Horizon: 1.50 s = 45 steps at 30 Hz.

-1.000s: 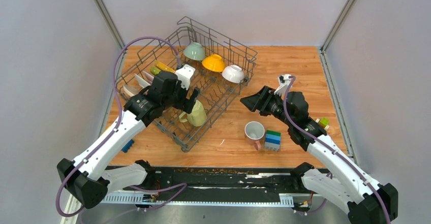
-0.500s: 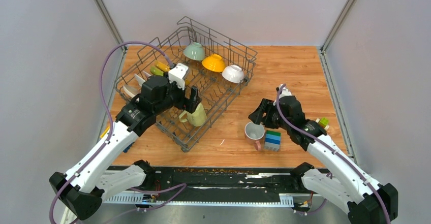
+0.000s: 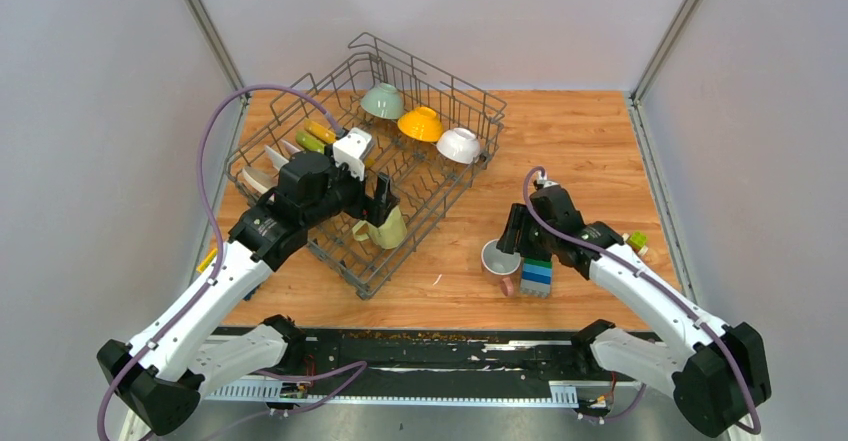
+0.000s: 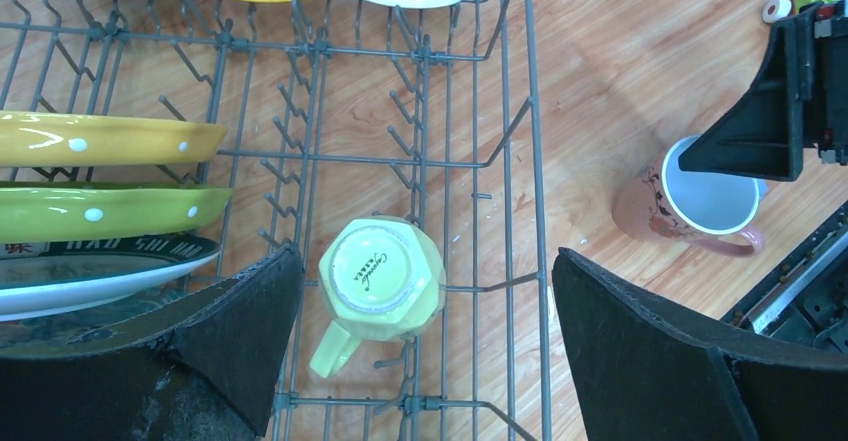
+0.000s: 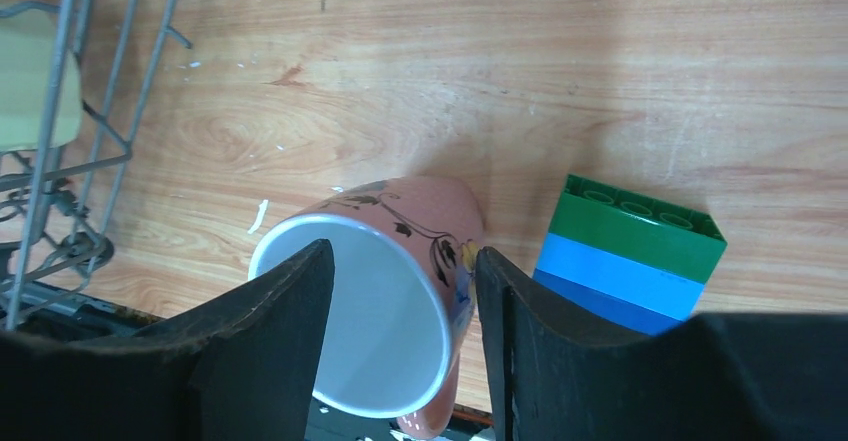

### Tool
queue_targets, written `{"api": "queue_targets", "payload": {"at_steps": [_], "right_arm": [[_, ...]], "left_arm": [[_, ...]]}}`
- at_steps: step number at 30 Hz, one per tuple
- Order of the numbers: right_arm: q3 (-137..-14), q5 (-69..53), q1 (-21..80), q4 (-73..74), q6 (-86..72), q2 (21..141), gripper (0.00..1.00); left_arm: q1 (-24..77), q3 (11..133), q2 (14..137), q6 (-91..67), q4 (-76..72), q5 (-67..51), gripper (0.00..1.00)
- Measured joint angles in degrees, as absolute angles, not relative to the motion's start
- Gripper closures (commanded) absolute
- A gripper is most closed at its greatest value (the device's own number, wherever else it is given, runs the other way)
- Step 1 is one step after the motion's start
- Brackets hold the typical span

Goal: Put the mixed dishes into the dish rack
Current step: Pick up the cup at the center of the board.

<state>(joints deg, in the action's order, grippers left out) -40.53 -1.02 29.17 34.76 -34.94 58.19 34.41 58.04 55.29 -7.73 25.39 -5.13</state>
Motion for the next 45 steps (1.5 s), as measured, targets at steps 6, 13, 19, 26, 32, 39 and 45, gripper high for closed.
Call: {"api": "queue_targets", "payload": {"at_steps": [6, 13, 19, 26, 32, 39, 45], "right_arm": [[-41.60, 0.95, 29.19, 36.93, -33.71, 60.93, 0.51], [-42.02, 2.15, 29.21, 38.37, -31.88, 62.41, 0.58], [-42.19, 1.83, 29.56, 38.81, -30.59, 64.49, 0.69], [-43.05, 2.37, 30.13, 39.20, -29.28, 67.64, 0.94], [-43.13, 2.46, 30.48, 39.11, -28.95, 67.94, 1.00], [-43.11, 0.82, 30.59, 38.50, -29.15, 64.75, 1.00], [-41.85, -2.09, 30.59, 35.42, -31.18, 54.46, 1.00]], "left_arm": [[34.41, 57.67, 55.07, -7.64, 25.34, -5.34, 0.00], [34.41, 56.97, 55.00, -7.62, 25.39, -5.39, 0.00], [34.41, 56.88, 54.87, -7.62, 25.26, -5.52, 0.00], [34.41, 56.55, 54.85, -7.62, 24.62, -5.45, 0.00], [34.41, 56.49, 54.65, -7.66, 24.58, -4.64, 0.00], [34.41, 56.14, 53.98, -7.88, 24.40, -4.45, 0.00], [34.41, 56.05, 53.76, -8.91, 24.10, -5.30, 0.00]]}}
